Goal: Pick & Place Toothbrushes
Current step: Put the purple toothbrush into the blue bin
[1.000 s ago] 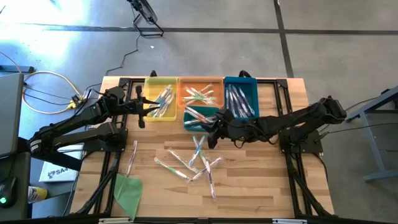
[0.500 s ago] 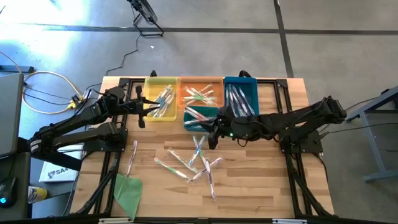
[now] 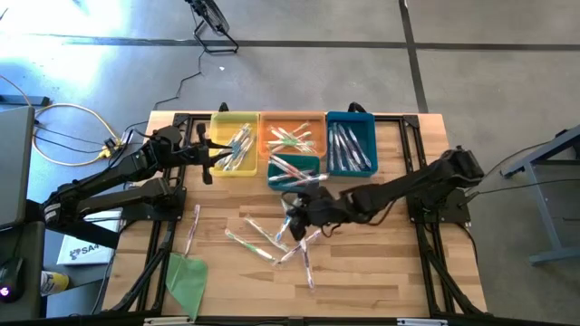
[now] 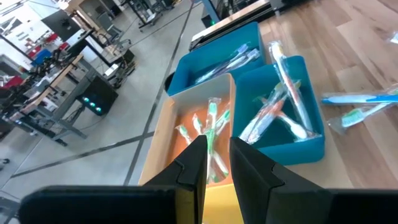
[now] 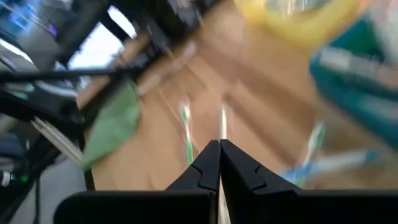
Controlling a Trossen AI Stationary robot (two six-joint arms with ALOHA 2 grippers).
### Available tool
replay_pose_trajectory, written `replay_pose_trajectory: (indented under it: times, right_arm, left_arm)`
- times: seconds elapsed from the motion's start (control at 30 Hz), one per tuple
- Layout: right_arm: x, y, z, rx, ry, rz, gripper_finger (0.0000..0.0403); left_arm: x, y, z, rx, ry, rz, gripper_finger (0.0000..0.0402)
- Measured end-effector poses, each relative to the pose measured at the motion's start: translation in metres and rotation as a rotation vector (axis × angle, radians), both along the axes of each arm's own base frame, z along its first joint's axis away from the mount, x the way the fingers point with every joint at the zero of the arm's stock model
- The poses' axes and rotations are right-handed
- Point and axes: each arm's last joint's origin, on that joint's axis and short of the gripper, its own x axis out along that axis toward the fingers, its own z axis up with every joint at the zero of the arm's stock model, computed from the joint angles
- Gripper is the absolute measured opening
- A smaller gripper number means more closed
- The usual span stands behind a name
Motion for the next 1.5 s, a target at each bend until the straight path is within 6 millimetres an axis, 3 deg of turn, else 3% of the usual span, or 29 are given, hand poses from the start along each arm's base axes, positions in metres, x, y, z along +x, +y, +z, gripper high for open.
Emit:
replay_pose_trajectory:
  times: [0.3,0.8,1.1,1.23,1.5]
  right_arm:
    - [0.005,0.020,-0.047,0.250,0.230,0.018,0.0003]
    - [-0.012,0.059,-0.056,0.353,0.310,0.004,0.0004]
    - [-0.014,0.061,-0.056,0.325,0.299,0.001,0.0006]
    - [-0.015,0.058,-0.057,0.341,0.319,-0.036,0.0031]
    - [-0.020,0.056,-0.062,0.317,0.389,-0.051,0.0134]
  left_arm:
    - [0.000,0.000,0.000,-0.001,0.002,0.002,0.0064]
    - [0.000,0.000,0.000,0.000,0.003,0.007,0.0064]
    - [0.000,0.000,0.000,0.000,0.003,0.007,0.0064]
    - [0.000,0.000,-0.001,-0.004,0.011,0.007,0.0064]
    - [0.000,0.000,-0.001,-0.004,0.010,0.007,0.0064]
